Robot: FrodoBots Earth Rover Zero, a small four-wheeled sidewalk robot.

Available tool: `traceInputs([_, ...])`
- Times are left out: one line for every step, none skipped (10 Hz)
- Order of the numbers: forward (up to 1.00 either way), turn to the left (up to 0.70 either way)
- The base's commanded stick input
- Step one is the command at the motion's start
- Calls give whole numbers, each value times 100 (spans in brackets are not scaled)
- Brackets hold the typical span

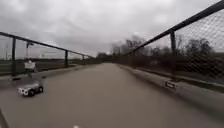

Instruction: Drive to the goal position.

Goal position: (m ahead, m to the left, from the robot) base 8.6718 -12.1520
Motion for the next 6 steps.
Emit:
traceInputs([100, 6])
traceInputs([100, 4])
traceInputs([100, 0])
traceInputs([100, 0])
traceInputs([100, 0])
traceInputs([100, 0])
